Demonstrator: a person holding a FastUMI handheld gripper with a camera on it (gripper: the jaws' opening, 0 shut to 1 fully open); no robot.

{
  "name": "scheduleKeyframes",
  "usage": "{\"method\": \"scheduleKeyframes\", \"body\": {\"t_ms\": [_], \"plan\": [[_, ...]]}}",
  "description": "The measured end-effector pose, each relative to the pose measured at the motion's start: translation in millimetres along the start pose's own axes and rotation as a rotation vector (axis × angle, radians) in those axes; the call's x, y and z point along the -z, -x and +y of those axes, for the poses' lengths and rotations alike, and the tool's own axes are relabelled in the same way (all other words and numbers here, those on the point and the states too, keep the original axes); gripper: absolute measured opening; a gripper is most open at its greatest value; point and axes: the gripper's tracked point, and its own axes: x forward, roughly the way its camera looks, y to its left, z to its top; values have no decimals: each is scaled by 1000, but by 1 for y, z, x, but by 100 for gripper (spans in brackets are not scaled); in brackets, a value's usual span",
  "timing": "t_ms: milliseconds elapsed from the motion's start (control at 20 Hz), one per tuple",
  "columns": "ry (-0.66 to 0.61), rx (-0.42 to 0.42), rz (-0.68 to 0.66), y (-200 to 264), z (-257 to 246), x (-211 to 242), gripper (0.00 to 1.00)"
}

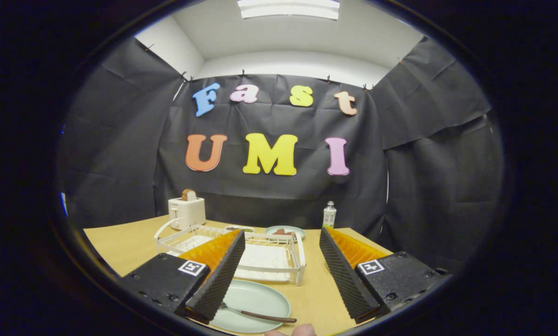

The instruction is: Take the plate from the dish rack, then take the spoon from the basket and place it into the plate.

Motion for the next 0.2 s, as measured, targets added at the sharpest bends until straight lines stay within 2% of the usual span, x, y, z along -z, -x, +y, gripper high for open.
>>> {"method": "scheduleKeyframes", "body": {"t_ms": [200], "plan": [[-2, 5, 2, 1, 1, 1, 100]]}}
